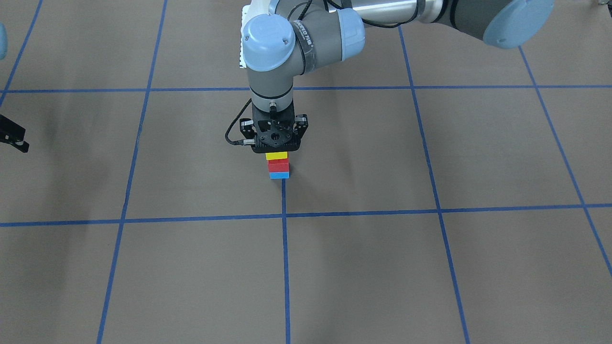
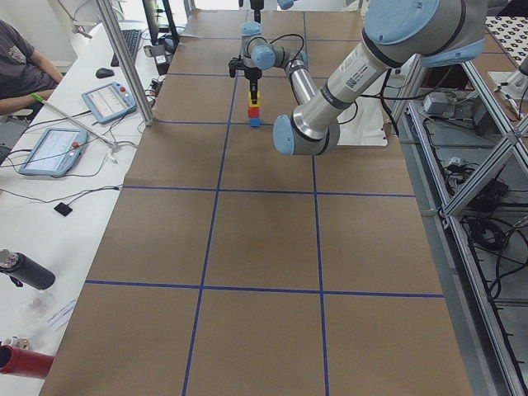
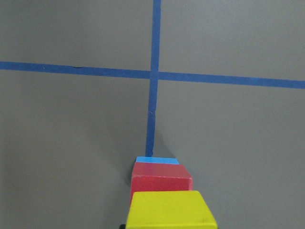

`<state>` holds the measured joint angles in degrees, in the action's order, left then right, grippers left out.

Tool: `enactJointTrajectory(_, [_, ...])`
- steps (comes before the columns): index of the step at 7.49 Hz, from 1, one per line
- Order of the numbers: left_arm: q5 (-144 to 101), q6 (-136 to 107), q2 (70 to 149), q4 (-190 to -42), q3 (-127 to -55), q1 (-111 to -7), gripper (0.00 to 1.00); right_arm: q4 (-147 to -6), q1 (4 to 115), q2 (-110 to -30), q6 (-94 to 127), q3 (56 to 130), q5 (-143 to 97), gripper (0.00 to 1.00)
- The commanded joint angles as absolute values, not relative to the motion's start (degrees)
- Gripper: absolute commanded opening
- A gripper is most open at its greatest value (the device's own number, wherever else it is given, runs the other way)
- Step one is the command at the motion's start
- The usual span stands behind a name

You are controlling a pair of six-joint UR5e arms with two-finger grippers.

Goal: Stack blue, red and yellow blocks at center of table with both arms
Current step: 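Carry the yellow cube with the left gripper onto the red cube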

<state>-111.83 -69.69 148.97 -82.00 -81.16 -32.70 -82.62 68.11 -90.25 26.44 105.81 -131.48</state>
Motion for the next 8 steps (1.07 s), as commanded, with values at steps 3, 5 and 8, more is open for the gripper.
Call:
enactJointTrajectory(3, [-111.2,-67.8,149.0,-82.6,-80.7,-32.7,0.00,-82.6,68.1,-90.3,26.5,105.9,-131.5,1.00])
enactJointTrajectory(5, [-111.2,-67.6,149.0,-82.7,-80.1,-32.7,0.00,-82.6,68.1,-90.3,26.6,105.7,-131.4,1.00])
enactJointTrajectory(8, [-111.3,-67.6,149.1,-82.8,-80.1,-32.7,0.00,-82.6,68.1,-90.3,26.5,105.6,-131.4,1.00])
